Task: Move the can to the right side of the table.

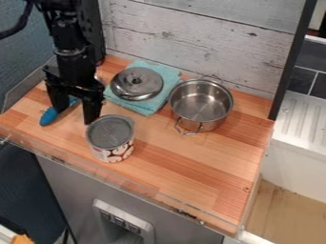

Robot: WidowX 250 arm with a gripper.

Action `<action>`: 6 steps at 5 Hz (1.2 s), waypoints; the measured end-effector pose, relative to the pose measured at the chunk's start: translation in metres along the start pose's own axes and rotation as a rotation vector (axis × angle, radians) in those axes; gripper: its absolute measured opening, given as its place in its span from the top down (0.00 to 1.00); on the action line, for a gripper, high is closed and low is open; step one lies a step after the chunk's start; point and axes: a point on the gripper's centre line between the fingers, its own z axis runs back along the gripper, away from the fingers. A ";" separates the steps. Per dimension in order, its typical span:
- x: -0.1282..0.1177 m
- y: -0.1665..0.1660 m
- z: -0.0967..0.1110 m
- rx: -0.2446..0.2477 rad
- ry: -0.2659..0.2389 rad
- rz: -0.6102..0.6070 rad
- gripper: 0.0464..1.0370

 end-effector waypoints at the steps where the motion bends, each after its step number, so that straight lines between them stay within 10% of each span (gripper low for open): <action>1: -0.010 -0.011 -0.005 0.002 0.019 -0.014 0.04; 6: -0.026 -0.122 0.006 -0.085 0.036 0.037 0.04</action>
